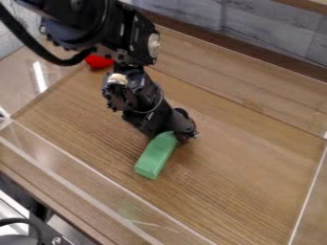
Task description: Put the green stick in the brown bowl
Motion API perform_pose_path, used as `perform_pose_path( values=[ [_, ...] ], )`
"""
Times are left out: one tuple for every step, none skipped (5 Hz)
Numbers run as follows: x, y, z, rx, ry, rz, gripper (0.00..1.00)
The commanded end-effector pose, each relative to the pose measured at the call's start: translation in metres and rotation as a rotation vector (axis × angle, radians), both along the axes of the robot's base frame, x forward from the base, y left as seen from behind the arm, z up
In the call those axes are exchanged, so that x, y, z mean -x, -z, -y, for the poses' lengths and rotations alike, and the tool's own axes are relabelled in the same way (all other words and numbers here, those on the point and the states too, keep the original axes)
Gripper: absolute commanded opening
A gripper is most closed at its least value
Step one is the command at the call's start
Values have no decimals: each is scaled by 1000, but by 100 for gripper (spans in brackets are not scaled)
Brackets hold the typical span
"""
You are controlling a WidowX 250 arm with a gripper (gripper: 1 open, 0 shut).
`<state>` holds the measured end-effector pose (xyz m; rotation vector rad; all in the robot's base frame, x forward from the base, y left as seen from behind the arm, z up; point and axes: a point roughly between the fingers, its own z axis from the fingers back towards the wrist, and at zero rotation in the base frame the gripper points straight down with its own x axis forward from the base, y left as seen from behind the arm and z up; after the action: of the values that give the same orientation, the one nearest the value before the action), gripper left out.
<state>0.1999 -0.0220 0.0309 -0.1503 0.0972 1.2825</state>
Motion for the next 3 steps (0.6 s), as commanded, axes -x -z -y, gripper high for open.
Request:
perform_pose_path(
  values=[
    [-4,-7,-4,14,-2,-7,100],
    [0,-13,-5,28,-6,-27,100],
    [5,-18,-6,44,-16,-53,100]
  ],
)
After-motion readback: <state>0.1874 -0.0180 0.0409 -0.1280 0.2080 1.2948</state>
